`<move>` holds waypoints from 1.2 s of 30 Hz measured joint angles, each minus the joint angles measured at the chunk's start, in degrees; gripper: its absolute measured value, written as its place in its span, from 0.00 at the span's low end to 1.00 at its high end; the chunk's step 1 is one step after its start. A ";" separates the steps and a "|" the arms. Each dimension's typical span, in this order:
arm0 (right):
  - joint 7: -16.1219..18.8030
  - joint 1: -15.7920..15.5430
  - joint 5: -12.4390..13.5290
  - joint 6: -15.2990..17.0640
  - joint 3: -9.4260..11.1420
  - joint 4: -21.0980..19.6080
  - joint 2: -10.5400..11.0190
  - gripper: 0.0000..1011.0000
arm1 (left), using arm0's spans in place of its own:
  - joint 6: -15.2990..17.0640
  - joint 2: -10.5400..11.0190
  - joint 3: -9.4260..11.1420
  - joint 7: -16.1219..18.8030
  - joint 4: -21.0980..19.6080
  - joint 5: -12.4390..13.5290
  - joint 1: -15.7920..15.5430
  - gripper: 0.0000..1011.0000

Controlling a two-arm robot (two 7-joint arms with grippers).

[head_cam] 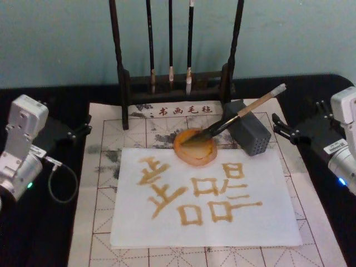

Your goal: Pick up the brush from the inkstone, write on the paper, then place the brush back to its original position.

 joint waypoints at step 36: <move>-0.01 2.09 43.07 30.97 15.15 -0.68 -14.91 0.99 | 0.00 0.00 0.00 0.00 0.00 0.00 0.00 0.99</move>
